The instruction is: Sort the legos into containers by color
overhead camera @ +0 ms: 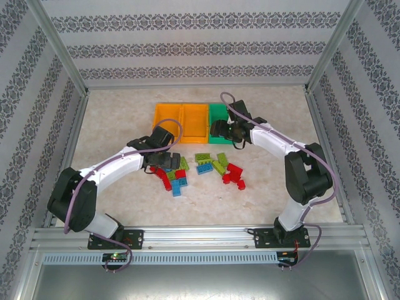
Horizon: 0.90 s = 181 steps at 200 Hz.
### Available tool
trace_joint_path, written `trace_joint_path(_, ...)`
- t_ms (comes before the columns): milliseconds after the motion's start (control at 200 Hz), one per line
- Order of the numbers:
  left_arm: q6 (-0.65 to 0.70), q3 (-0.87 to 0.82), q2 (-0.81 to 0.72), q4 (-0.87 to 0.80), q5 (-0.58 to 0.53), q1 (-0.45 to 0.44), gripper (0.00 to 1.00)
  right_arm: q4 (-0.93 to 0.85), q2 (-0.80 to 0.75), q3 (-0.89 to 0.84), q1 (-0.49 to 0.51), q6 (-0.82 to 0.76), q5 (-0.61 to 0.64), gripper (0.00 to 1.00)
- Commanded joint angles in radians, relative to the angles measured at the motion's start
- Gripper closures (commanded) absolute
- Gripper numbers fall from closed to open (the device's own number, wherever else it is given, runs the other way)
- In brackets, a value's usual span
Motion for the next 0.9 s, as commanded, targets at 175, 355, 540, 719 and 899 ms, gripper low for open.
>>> trace_joint_path(175,-0.027,0.026,0.020,0.008,-0.022,0.013,0.01,-0.031,-0.128,-0.137,0.070,-0.175,0.051,0.30)
trace_joint_path(355,-0.019,0.033,0.030,0.013,-0.023,0.013,0.01,-0.138,-0.151,-0.169,0.129,-0.323,0.069,0.37)
trace_joint_path(540,-0.010,0.031,0.030,0.014,-0.039,0.013,0.01,-0.227,-0.135,-0.178,0.154,-0.413,0.035,0.42)
trace_joint_path(719,-0.005,0.031,0.020,0.012,-0.056,0.014,0.01,-0.286,-0.091,-0.166,0.184,-0.457,0.041,0.45)
trace_joint_path(899,-0.001,0.033,0.016,0.013,-0.059,0.015,0.01,-0.304,-0.034,-0.136,0.220,-0.472,0.027,0.47)
